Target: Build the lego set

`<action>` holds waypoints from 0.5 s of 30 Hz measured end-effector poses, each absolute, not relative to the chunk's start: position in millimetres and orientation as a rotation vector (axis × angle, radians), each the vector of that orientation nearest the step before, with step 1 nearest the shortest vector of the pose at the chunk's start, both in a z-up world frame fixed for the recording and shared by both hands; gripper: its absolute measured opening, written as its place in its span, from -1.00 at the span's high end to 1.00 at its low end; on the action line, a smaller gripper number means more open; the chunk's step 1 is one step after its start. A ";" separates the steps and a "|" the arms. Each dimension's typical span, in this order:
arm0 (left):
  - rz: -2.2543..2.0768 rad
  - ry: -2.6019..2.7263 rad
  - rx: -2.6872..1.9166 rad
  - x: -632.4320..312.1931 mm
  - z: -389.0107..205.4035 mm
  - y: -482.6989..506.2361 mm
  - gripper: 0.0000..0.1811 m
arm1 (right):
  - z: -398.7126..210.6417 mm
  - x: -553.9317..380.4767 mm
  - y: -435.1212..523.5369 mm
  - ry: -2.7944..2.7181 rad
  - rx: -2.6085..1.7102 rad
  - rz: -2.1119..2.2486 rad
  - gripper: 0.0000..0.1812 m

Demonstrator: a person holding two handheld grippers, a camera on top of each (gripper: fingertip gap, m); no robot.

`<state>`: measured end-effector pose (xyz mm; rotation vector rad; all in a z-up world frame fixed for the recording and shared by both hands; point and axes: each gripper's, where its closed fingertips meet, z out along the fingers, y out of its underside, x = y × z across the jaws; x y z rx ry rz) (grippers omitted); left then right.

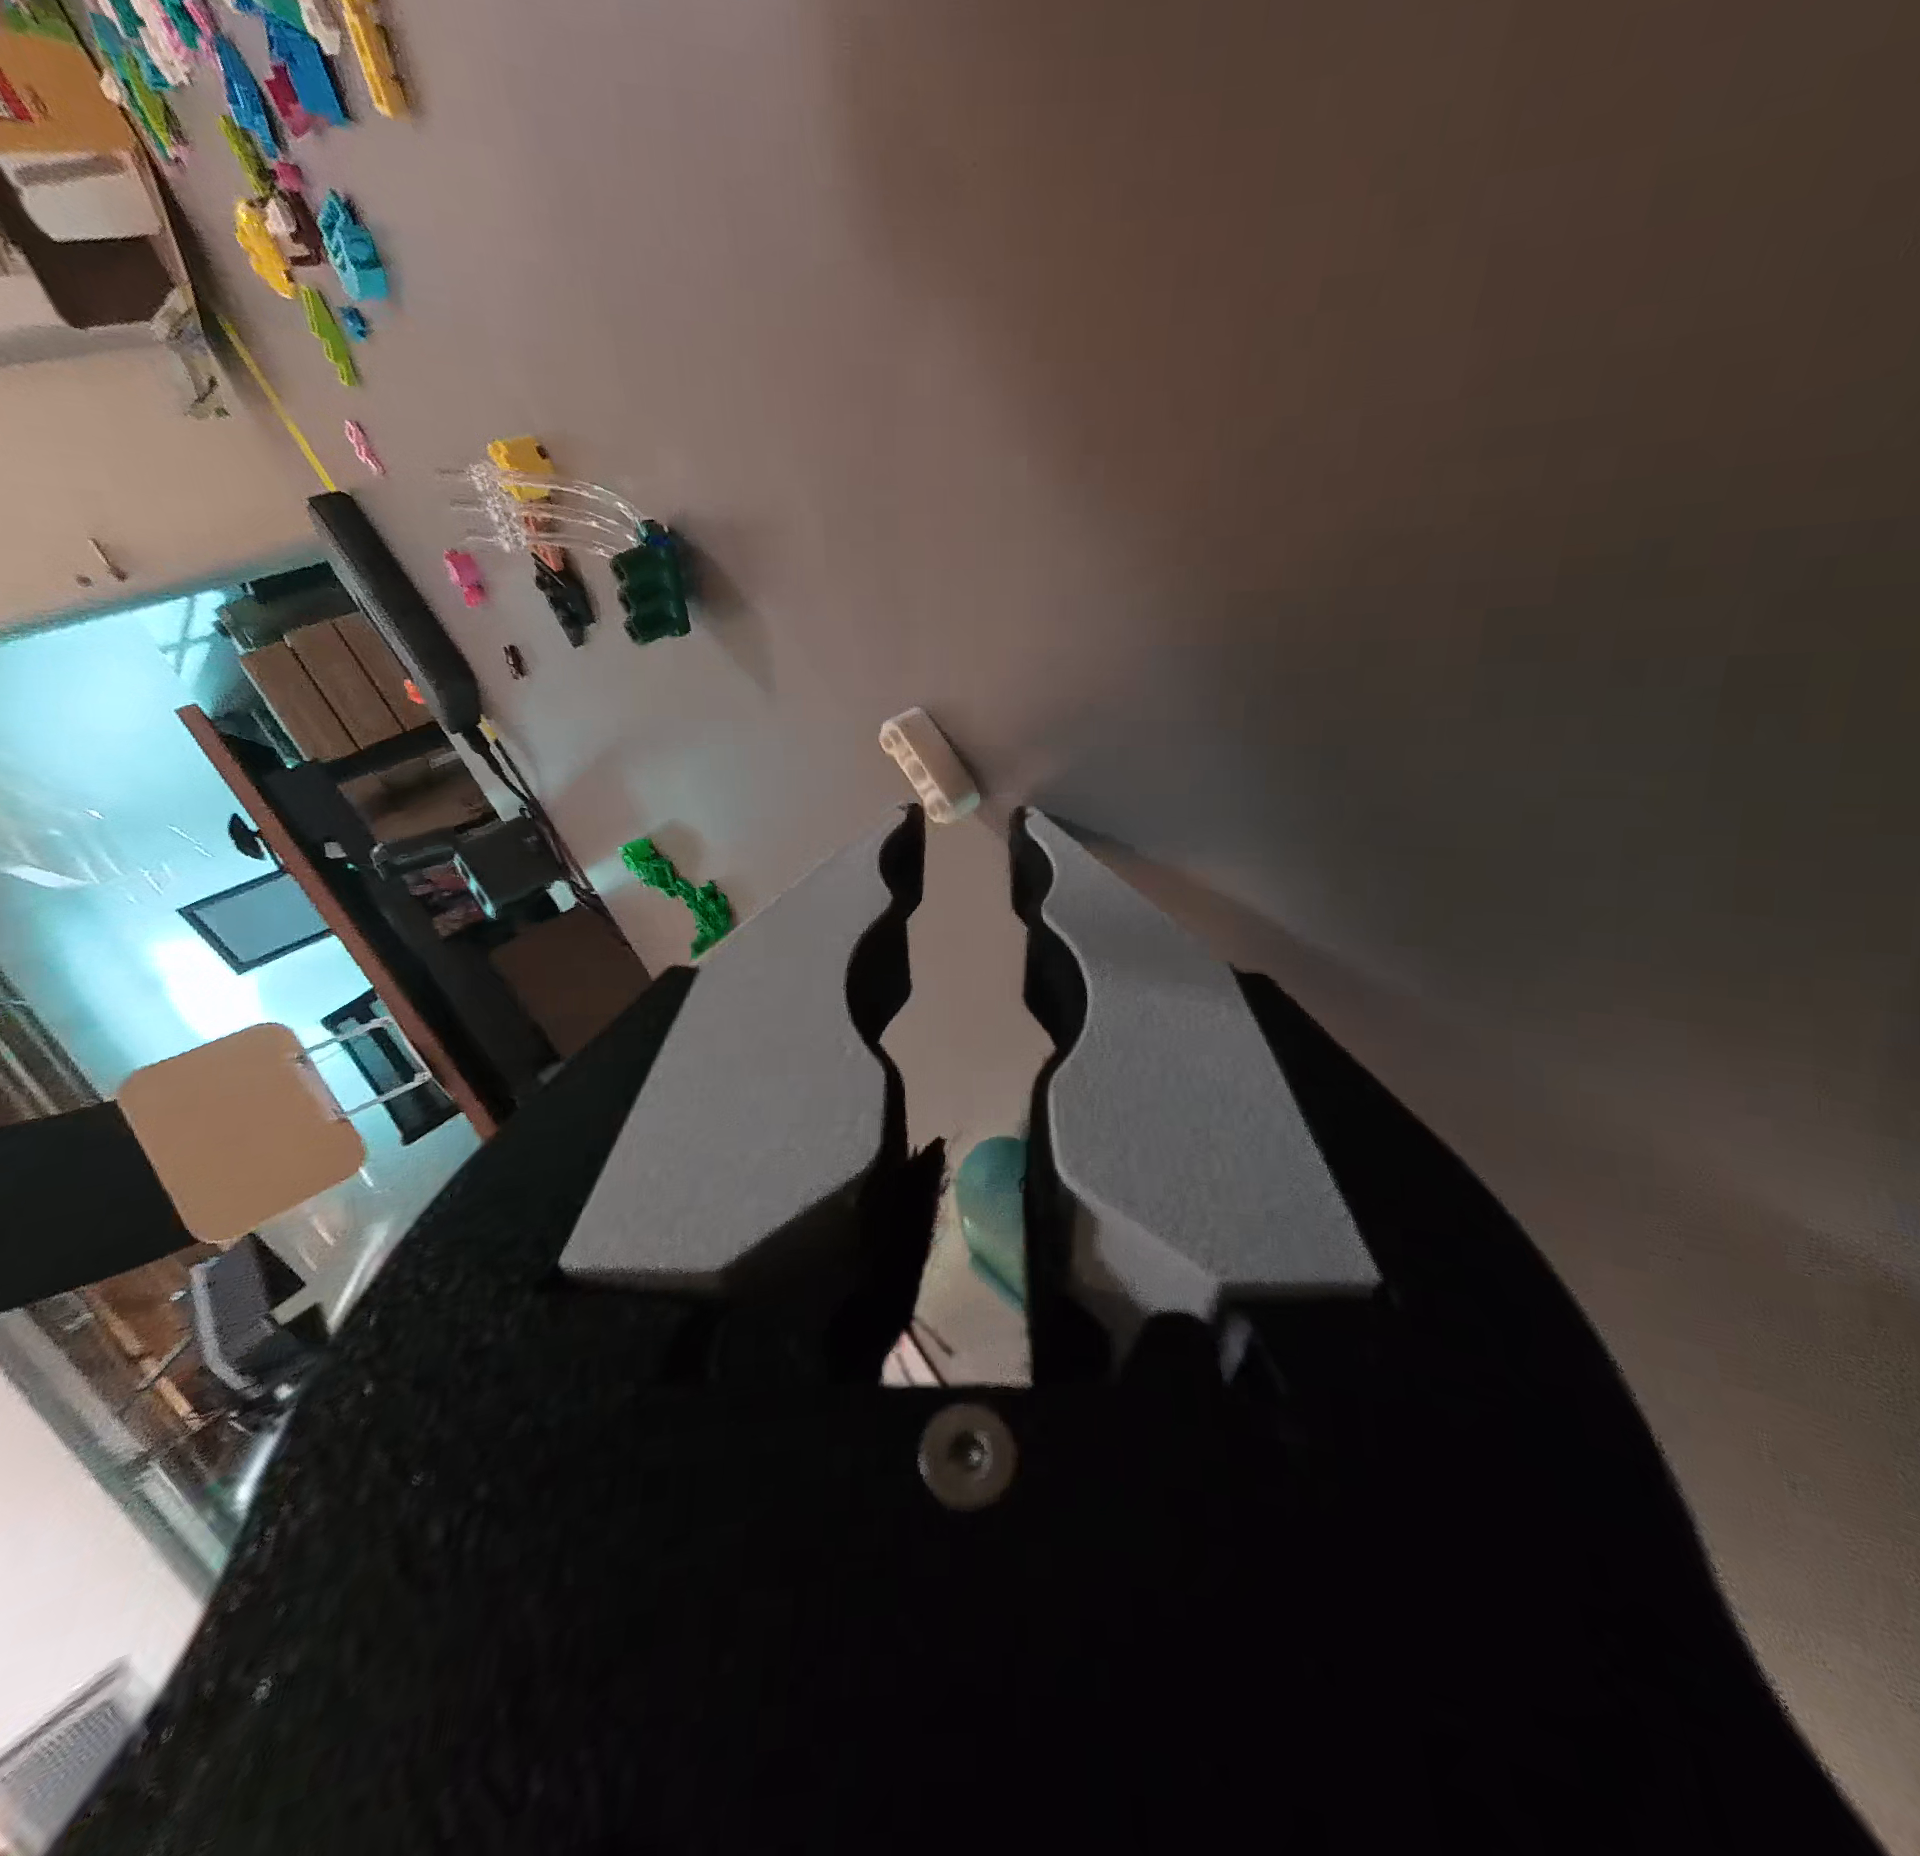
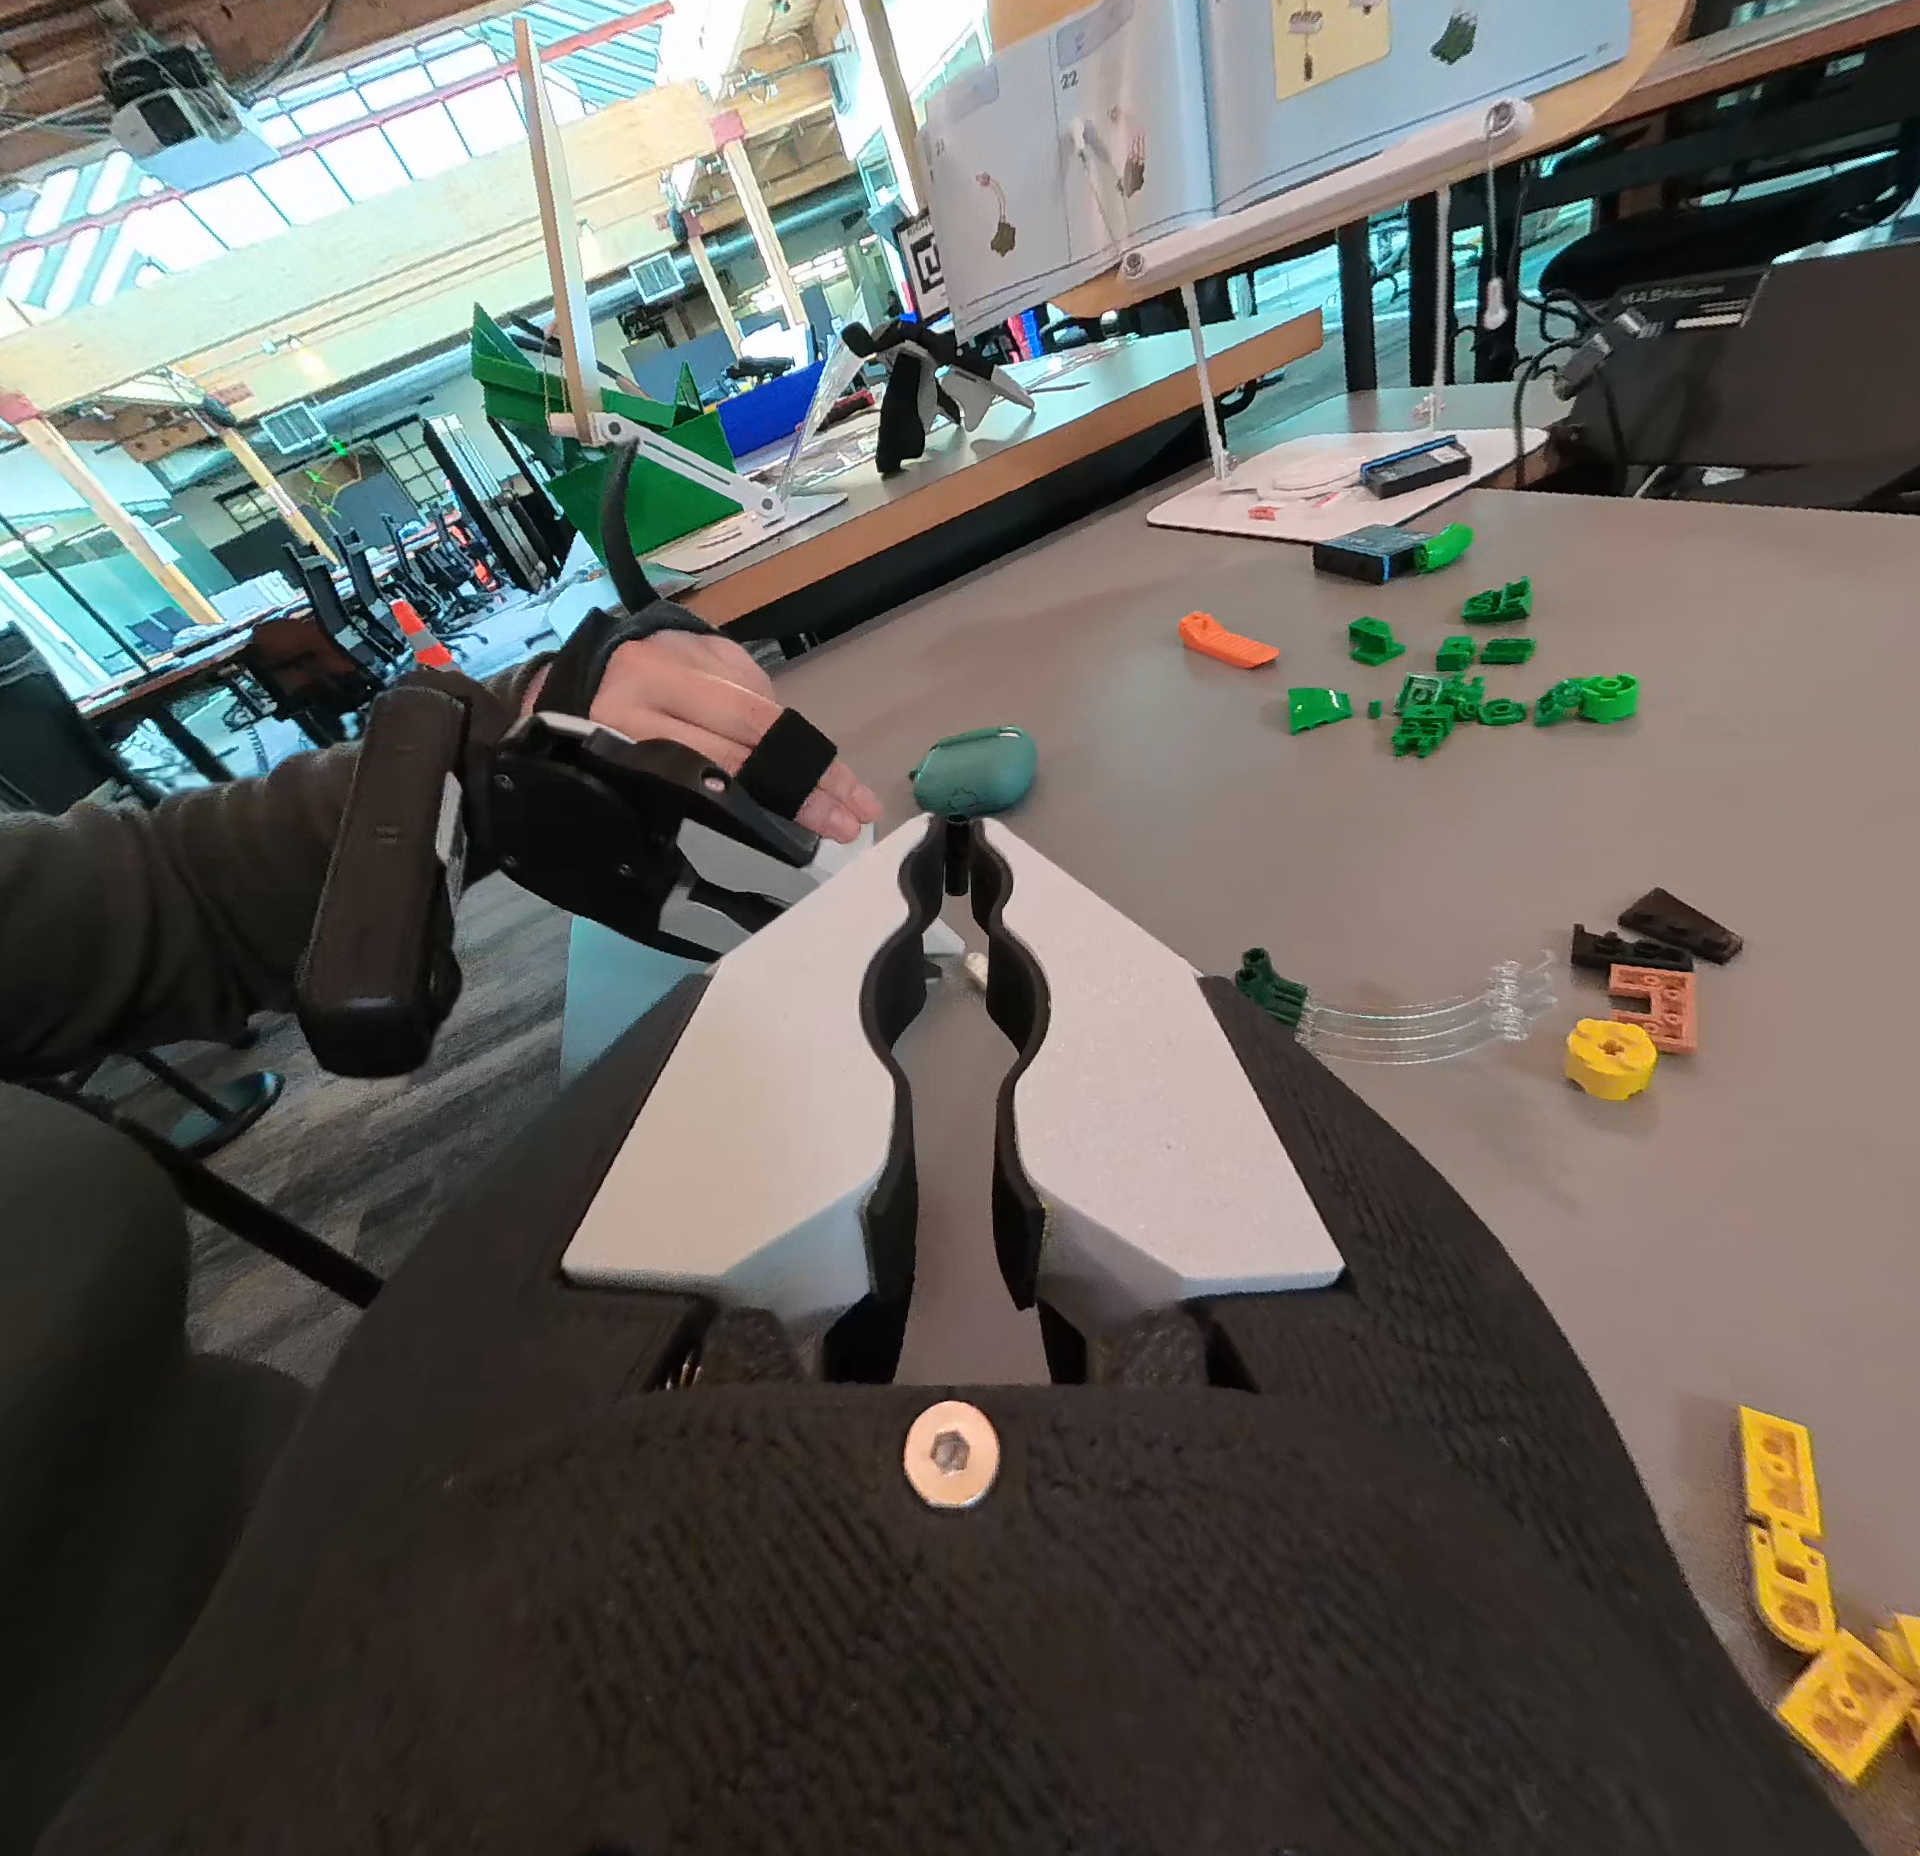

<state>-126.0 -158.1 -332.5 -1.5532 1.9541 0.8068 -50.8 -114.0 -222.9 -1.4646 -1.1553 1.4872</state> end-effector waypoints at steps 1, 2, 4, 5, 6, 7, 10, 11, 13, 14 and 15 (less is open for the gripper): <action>0.802 1.942 -1.567 -127.6 -331.9 -159.5 0.85 | -224.0 -51.9 -114.9 -1.163 -1.465 1.485 0.97; 0.803 1.922 -1.591 -131.0 -330.9 -160.5 0.85 | -224.4 -52.9 -115.9 -1.170 -1.460 1.485 0.97; 0.776 1.804 -1.666 -137.3 -322.3 -160.1 0.84 | -219.4 -54.8 -120.5 -1.167 -1.427 1.532 0.97; 0.705 1.684 -1.707 -134.6 -313.1 -158.5 0.83 | -213.5 -55.6 -124.5 -1.153 -1.400 1.592 0.97; 0.573 1.538 -1.743 -124.7 -301.7 -157.6 0.80 | -205.8 -56.0 -129.1 -1.134 -1.364 1.671 0.97; 0.392 1.382 -1.759 -108.4 -287.3 -157.8 0.78 | -197.5 -55.9 -134.0 -1.114 -1.323 1.752 0.97; -0.062 0.979 -1.734 -71.2 -236.3 -156.5 0.69 | -182.8 -57.2 -144.8 -1.091 -1.242 1.905 0.97; -0.154 0.885 -1.729 -65.9 -224.3 -154.9 0.63 | -180.4 -57.9 -149.5 -1.103 -1.219 1.933 0.97; -0.252 0.782 -1.703 -58.7 -209.8 -152.9 0.58 | -177.4 -60.7 -156.4 -1.119 -1.194 1.964 0.96; -0.292 0.762 -1.686 -54.1 -205.3 -153.7 0.59 | -176.4 -62.1 -158.8 -1.126 -1.181 1.964 0.97; -0.323 0.739 -1.674 -51.1 -201.6 -154.1 0.61 | -175.4 -63.3 -161.5 -1.138 -1.167 1.961 0.97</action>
